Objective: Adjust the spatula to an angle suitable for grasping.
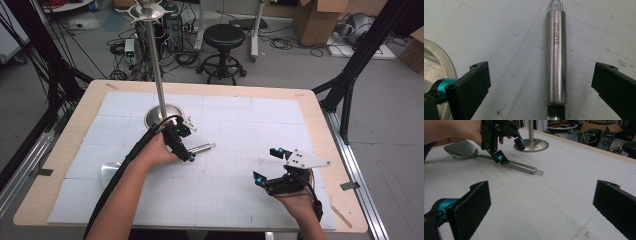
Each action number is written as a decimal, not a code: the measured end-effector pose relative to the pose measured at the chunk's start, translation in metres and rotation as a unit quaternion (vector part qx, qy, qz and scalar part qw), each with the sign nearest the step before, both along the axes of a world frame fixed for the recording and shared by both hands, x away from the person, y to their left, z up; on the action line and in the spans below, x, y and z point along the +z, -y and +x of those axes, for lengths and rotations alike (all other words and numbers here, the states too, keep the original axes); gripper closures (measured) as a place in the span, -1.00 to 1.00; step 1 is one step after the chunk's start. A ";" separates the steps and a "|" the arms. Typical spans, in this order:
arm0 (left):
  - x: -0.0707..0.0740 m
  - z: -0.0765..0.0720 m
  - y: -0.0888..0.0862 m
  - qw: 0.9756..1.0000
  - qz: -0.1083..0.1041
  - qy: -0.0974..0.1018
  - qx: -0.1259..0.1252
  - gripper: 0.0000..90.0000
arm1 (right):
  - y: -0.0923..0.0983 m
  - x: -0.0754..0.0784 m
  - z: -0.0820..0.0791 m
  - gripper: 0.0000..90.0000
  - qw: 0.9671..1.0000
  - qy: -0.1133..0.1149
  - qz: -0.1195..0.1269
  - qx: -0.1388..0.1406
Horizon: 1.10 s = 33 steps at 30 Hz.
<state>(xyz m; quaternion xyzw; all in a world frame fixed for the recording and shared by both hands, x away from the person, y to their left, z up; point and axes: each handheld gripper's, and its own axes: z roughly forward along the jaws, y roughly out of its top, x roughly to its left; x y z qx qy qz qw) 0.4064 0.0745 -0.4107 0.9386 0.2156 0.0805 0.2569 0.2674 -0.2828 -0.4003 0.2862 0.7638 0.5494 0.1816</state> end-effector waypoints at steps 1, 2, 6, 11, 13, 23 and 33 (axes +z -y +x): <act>0.000 0.000 0.000 1.000 0.004 -0.001 -0.001 -0.91 | 0.000 0.000 0.001 -1.00 1.000 0.003 0.000 -0.001; -0.001 0.000 0.001 1.000 0.006 -0.002 -0.002 -0.87 | 0.000 0.000 0.000 -0.99 1.000 0.000 0.002 -0.002; -0.004 0.001 0.003 1.000 0.012 -0.008 -0.004 -0.77 | -0.001 0.000 0.000 -0.99 1.000 0.000 -0.006 0.001; -0.007 0.002 0.006 0.999 0.025 -0.026 -0.017 -0.55 | -0.001 -0.001 0.001 -0.99 1.000 -0.001 -0.009 0.002; -0.007 0.002 0.007 0.999 0.032 -0.028 -0.020 -0.44 | -0.001 -0.001 0.002 -0.99 1.000 0.001 -0.010 0.002; -0.004 -0.001 0.013 0.997 0.050 -0.042 -0.034 0.02 | 0.001 -0.003 0.002 -0.99 1.000 -0.002 -0.012 -0.001; -0.002 -0.002 0.015 0.996 0.057 -0.048 -0.042 0.31 | 0.001 -0.005 0.002 -0.99 1.000 -0.003 -0.015 -0.004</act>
